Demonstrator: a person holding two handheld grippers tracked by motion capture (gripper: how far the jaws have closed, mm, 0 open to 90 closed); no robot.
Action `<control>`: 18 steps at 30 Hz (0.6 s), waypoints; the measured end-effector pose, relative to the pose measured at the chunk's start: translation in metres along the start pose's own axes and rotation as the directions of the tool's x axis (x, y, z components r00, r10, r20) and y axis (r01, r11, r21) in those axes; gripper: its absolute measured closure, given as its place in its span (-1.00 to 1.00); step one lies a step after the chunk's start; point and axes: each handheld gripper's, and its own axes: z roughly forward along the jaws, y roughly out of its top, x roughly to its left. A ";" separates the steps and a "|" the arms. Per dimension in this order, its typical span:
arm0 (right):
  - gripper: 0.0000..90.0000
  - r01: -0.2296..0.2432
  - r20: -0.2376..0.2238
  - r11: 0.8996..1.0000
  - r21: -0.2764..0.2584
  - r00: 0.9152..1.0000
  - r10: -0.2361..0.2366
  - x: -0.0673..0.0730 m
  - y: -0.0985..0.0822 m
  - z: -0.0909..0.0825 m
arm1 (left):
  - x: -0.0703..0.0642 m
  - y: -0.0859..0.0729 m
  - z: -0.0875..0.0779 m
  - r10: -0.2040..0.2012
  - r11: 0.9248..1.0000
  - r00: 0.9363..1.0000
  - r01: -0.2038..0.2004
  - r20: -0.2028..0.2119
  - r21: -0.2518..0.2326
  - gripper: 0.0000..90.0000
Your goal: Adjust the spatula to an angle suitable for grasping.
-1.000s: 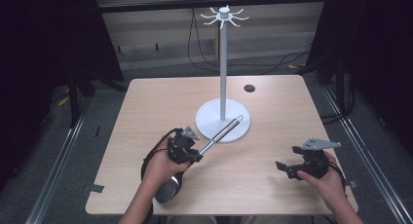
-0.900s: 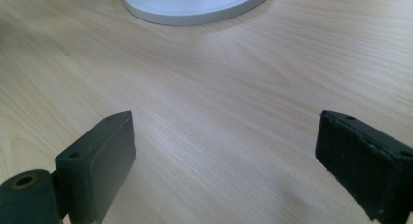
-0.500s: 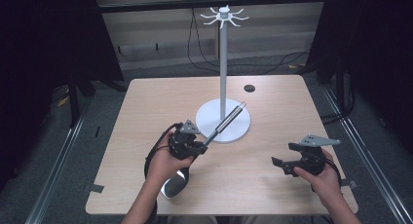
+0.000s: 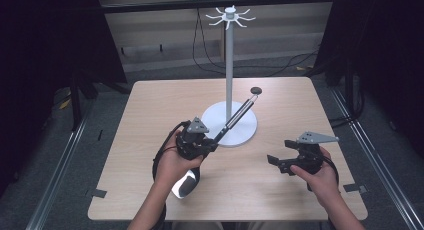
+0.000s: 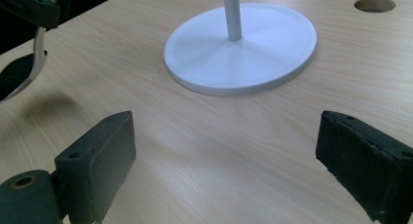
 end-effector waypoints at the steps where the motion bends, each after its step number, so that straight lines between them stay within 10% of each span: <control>1: -0.85 0.001 -0.004 1.000 -0.006 1.000 -0.001 0.002 0.002 0.001 | -0.001 0.001 0.000 0.001 1.000 1.000 -0.001 -0.009 -0.007 0.68; 18: -0.82 -0.026 -0.060 0.997 -0.073 0.998 0.021 0.027 0.037 0.013 | -0.008 0.013 0.003 0.000 0.997 1.000 -0.002 -0.015 -0.083 0.67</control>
